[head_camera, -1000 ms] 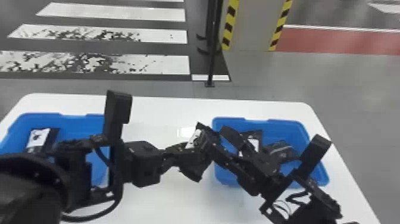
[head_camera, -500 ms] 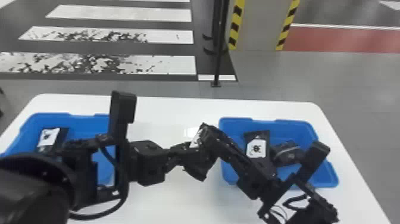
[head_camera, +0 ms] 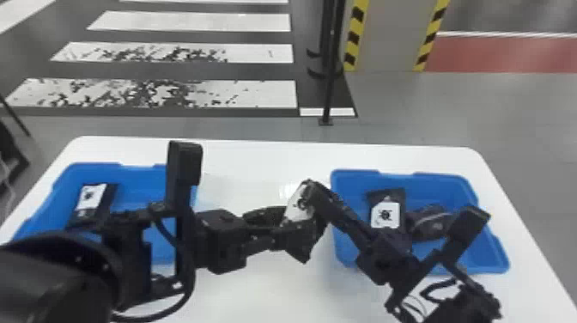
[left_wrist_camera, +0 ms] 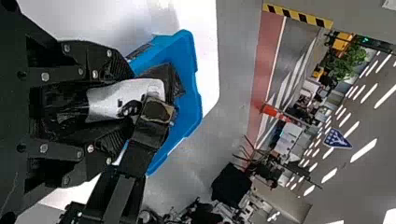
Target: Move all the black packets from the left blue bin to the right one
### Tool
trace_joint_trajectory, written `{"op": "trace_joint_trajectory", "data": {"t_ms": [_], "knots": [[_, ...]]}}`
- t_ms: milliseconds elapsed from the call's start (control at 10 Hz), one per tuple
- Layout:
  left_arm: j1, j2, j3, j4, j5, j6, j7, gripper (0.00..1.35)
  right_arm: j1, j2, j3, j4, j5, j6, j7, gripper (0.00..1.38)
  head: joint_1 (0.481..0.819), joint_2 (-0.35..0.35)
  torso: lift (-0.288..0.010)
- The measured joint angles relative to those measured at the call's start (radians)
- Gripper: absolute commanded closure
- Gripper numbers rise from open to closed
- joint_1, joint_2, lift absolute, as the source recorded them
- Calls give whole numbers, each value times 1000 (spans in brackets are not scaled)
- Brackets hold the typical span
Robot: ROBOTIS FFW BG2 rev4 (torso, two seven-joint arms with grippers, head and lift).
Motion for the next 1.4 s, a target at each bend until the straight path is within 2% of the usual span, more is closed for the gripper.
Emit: {"op": "trace_joint_trajectory", "data": {"t_ms": [300,600,700,800,900,1000,1100,1200,1400], "knots": [[85,-5,62,-67,20,3,0,148,-74,-20,-84,54,32,-12,-6,1277,695,-68,-150],[175,-17,141,-145,35,11,0,145,-120,-32,-197,121,125,-13,-14,1274,695,-123,-150],[205,-20,161,-170,38,14,0,144,-134,-33,-233,158,160,-12,-15,1179,695,-150,-150],[230,-26,184,-187,39,15,0,144,-148,-35,-258,194,184,-10,-15,995,695,-170,-150],[246,-32,207,-199,39,15,0,144,-159,-35,-278,224,206,-9,-18,636,695,-179,-150],[254,-35,223,-208,38,12,0,144,-162,-34,-302,238,240,-17,-27,349,695,-195,-150],[255,-36,237,-213,36,7,0,145,-155,-30,-329,235,283,-29,-34,121,695,-210,-150],[254,-37,250,-217,33,4,0,147,-131,-23,-356,207,330,-49,-41,87,695,-218,-150],[248,-40,287,-218,10,1,0,144,-7,7,-392,60,427,-137,-78,101,695,-229,-150]]}}
